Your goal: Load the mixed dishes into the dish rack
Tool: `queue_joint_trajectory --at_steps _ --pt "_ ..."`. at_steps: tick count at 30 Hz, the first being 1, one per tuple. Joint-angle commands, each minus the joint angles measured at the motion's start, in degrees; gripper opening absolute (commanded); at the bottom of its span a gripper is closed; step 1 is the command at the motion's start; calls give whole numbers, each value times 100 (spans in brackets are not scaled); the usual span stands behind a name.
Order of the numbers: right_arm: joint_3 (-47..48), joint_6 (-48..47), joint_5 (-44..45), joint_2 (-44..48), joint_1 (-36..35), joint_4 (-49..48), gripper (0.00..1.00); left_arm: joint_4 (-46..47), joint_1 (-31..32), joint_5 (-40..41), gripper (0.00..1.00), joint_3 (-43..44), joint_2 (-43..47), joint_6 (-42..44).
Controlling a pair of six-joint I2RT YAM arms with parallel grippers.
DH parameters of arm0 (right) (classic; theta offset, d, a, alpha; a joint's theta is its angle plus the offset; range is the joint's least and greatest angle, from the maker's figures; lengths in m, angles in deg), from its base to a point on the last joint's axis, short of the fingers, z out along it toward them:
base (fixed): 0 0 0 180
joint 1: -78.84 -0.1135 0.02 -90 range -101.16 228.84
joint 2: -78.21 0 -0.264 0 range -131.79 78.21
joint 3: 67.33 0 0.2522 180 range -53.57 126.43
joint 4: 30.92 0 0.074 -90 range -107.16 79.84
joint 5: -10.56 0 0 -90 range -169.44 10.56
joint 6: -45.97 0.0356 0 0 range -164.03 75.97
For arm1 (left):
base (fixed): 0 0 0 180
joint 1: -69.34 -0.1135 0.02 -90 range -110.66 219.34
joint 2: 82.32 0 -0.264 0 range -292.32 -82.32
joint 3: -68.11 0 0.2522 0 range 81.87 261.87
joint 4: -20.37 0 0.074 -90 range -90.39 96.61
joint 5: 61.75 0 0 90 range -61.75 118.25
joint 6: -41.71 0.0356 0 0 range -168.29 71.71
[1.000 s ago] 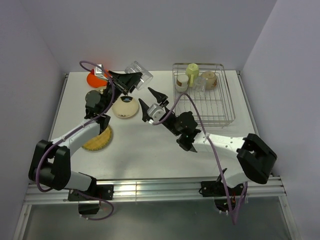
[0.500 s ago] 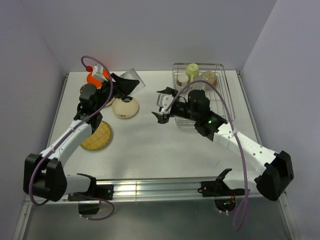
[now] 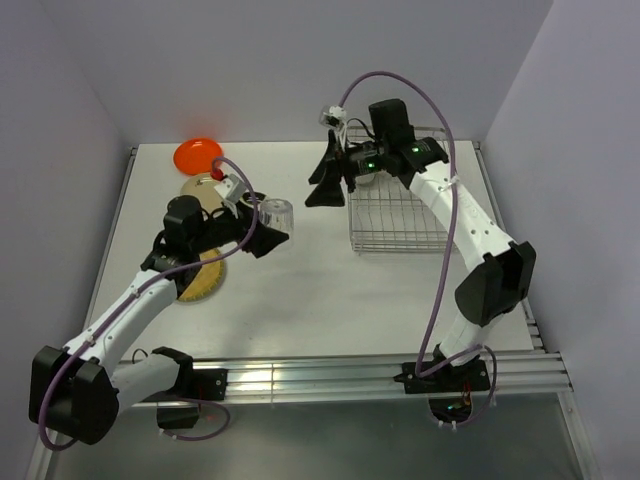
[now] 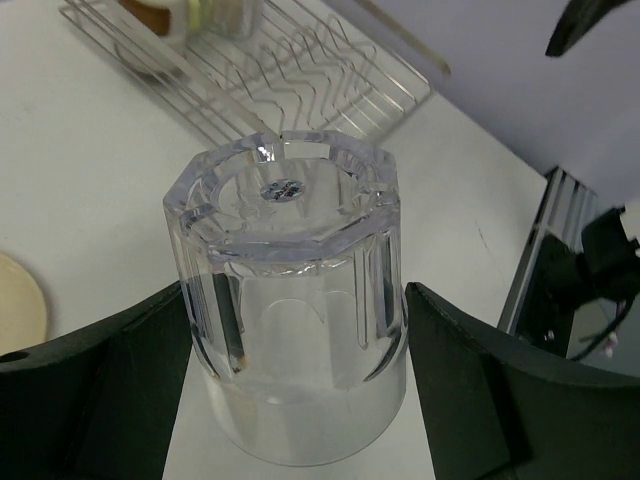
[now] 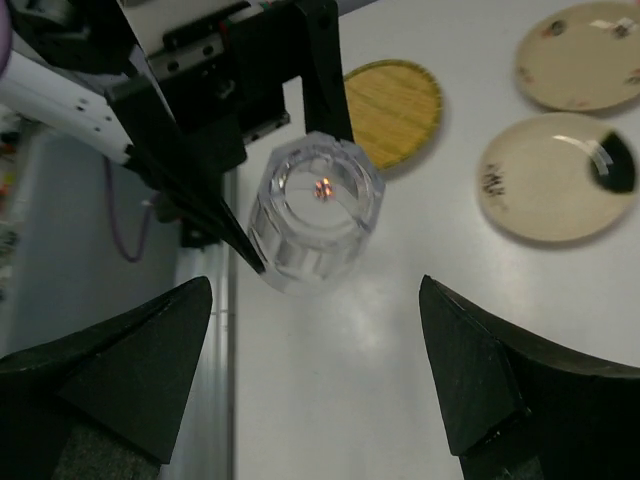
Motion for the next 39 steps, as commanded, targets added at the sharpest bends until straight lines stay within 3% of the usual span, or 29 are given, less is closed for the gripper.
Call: queue_joint_trajectory --at_steps 1,6,12,17,24,33,39 --pt "493 1342 -510 -109 -277 300 91 -344 161 -394 11 151 54 785" --pt "546 2108 911 -144 -628 150 93 -222 231 -358 11 54 115 663" --pt "599 2258 1757 -294 -971 326 95 -151 302 -349 11 72 98 583" --pt "407 2407 3392 -189 -1314 151 100 -169 310 -349 10 72 159 557" --pt "327 2390 3359 -320 -1437 317 100 7 319 -367 10 -95 247 390" --pt "283 2733 2410 -478 -1473 467 100 -46 319 -331 10 -34 239 434" --pt "160 2671 2506 -504 -1517 528 100 95 319 -349 10 -34 186 364"
